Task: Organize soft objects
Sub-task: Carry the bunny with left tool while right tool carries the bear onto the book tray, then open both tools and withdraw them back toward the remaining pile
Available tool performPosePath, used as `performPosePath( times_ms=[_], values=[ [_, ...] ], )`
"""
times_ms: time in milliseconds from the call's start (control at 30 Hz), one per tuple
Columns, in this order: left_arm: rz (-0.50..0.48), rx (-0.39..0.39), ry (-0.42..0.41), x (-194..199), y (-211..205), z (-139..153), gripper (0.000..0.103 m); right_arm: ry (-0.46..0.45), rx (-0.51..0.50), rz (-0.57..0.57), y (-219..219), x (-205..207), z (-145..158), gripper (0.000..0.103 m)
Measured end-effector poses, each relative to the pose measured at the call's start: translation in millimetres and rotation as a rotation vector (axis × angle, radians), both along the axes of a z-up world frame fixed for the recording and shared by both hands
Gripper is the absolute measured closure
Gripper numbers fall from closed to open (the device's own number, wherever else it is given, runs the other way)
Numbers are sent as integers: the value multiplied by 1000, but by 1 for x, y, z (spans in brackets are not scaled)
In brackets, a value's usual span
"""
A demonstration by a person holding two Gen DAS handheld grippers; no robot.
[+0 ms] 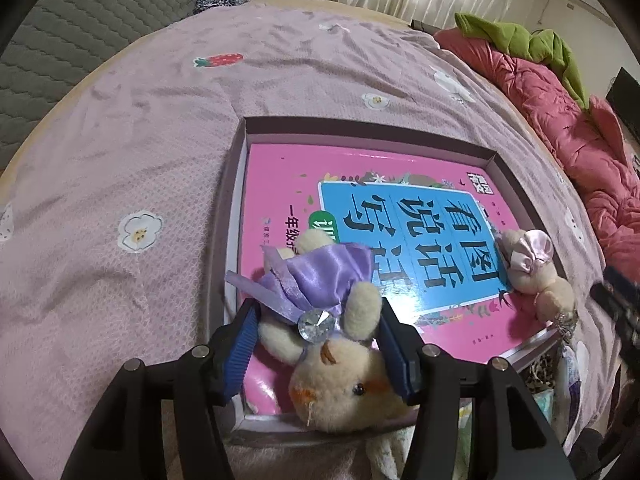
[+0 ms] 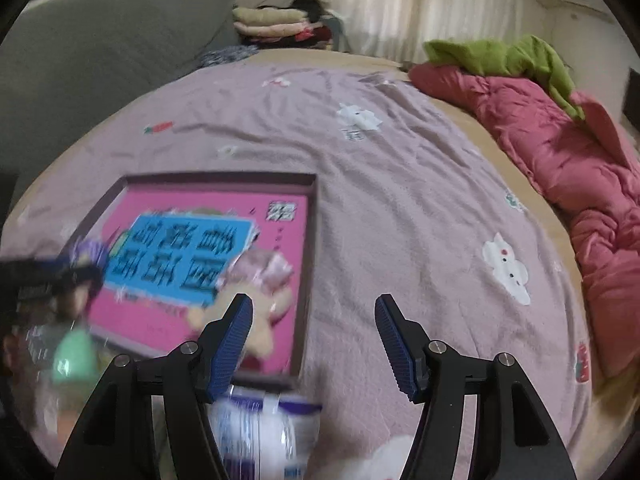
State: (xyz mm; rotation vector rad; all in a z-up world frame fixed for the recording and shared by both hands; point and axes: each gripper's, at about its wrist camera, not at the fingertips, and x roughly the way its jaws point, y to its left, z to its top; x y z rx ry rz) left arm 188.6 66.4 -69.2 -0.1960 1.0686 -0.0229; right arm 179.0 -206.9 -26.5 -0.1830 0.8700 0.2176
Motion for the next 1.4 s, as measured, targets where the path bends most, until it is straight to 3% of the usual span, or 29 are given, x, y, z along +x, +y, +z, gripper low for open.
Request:
performPosePath(
  times_ms=[167,433,633,933,1133,1400],
  values=[
    [-12,-3,-2,-4,-2,4,46,37,-115,64,19,-7,-17,38],
    [0,-2,20,0,0,-3,43,61,-138,13,25,9,-32,37],
    [-14,10,10,1,-3,-5,39,28,-90,-3,19,1,-20,35],
    [-3,-44,-18,-3,0,4,35,-24,-3,-54,-3,-30,7,31],
    [13,-47,-67,-16,1,28,35,-21,70,-83,-16,-43,14,30],
    [39,-74,-126,-52,8,62,35,-38,94,-99,-21,-58,23,30]
  ],
)
